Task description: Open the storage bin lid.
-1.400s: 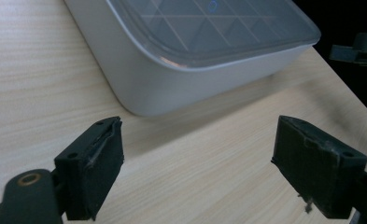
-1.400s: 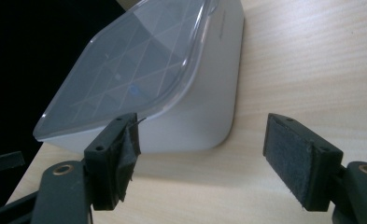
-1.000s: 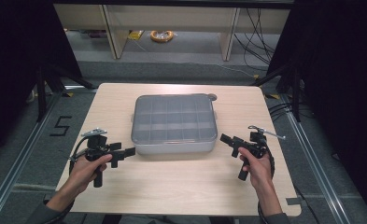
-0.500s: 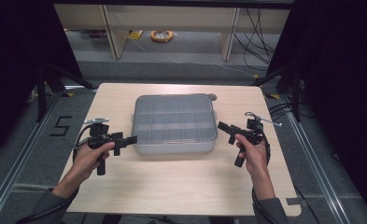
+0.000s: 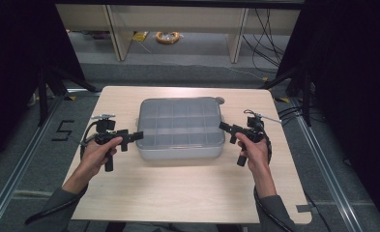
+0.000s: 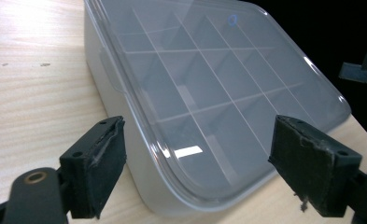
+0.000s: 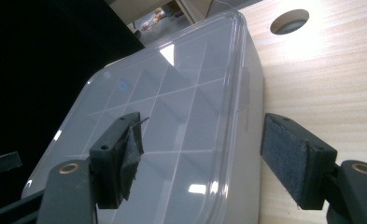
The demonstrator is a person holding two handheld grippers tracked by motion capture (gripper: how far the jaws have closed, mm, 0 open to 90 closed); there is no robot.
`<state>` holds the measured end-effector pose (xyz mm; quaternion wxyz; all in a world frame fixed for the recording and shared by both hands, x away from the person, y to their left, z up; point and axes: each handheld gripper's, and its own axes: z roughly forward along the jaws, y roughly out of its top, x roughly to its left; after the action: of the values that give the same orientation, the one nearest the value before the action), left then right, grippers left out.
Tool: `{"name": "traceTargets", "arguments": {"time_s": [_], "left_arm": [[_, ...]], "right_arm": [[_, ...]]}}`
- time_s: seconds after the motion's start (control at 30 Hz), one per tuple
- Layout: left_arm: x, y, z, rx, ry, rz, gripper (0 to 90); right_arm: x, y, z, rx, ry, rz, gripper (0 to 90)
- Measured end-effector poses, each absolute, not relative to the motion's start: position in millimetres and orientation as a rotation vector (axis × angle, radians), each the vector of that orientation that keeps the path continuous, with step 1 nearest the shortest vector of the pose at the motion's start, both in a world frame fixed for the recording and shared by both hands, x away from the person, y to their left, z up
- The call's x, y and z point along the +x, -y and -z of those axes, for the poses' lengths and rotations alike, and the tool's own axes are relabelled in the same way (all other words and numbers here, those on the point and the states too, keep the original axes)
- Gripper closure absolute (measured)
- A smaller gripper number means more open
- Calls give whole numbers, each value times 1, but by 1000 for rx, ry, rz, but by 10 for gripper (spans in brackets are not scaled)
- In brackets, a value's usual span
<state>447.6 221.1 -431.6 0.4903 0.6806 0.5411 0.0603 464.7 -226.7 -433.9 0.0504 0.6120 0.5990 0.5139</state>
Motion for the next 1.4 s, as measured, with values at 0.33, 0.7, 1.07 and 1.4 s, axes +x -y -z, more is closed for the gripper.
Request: {"name": "traceTargets", "arguments": {"time_s": [0.33, 0.7, 1.07, 1.4], "left_arm": [[477, -220, 432, 1625, -1357, -158, 206], [506, -226, 455, 1598, -1425, -90, 300], [519, -223, 464, 1604, -1437, -64, 393], [515, -216, 462, 1607, -1426, -84, 476]], "right_arm": [[492, 216, 443, 1861, -1839, -1530, 356], [507, 217, 454, 1913, -1844, -1533, 379], [517, 215, 461, 1933, -1857, -1544, 414], [517, 216, 461, 1890, -1829, -1539, 495]]}}
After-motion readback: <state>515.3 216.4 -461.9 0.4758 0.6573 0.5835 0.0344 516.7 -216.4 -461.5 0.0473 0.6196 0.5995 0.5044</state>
